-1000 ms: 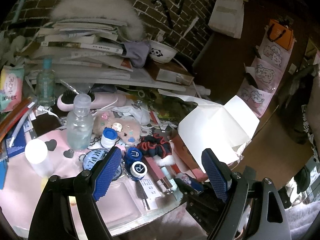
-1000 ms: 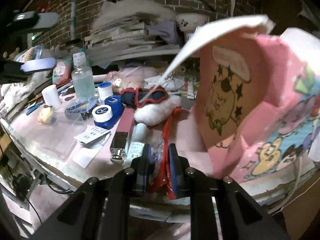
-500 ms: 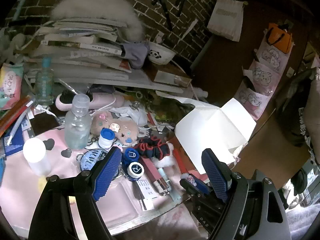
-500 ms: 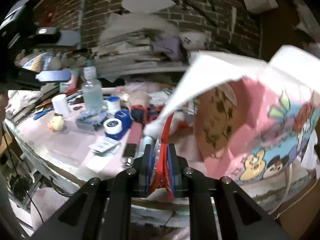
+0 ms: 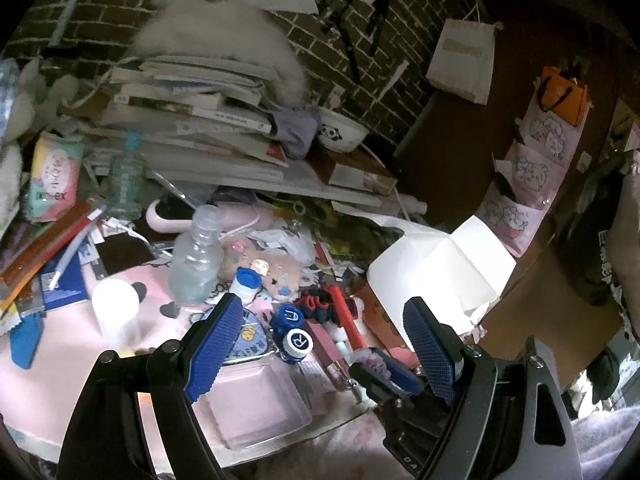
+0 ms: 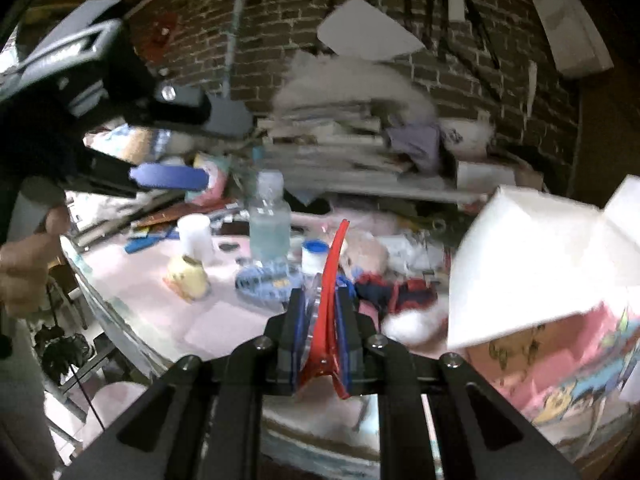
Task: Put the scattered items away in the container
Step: 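Carry the red clip into the white box and open the right tool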
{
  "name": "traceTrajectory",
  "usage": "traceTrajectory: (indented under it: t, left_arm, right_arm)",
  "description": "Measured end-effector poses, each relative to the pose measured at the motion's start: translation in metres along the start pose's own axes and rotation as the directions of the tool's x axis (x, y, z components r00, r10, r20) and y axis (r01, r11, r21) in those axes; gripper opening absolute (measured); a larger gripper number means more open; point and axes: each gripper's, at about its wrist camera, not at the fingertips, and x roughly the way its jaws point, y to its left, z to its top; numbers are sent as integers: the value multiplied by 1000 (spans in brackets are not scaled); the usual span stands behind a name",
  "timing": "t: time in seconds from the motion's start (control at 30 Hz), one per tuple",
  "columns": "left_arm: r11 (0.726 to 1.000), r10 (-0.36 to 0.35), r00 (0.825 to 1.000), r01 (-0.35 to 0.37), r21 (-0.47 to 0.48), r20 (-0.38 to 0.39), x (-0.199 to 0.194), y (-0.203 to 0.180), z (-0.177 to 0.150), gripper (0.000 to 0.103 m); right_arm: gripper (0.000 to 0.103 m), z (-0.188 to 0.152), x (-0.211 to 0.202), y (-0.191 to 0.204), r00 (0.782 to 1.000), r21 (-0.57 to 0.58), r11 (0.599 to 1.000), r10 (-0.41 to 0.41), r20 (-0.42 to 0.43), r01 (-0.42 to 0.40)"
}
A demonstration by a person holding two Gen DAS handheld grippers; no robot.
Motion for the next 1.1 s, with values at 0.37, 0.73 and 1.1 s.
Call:
traceTrajectory:
  t: [0.37,0.73,1.1]
  left_arm:
    - [1000,1,1000,-1,-2,-11,3,1,-1,81]
    - [1000,-22,999,22,-5,-38,17,-6,-2,81]
    - [1000,-2,999,2,-17,-39,13,-3,-1,81]
  right_arm:
    - [12,66,-31,-68,999,-6,999,-34,-5,34]
    - [11,69,7,-194,870,94,993,-17,-493,73]
    - [11,49,45,-217,675,125,992,81,-733,17]
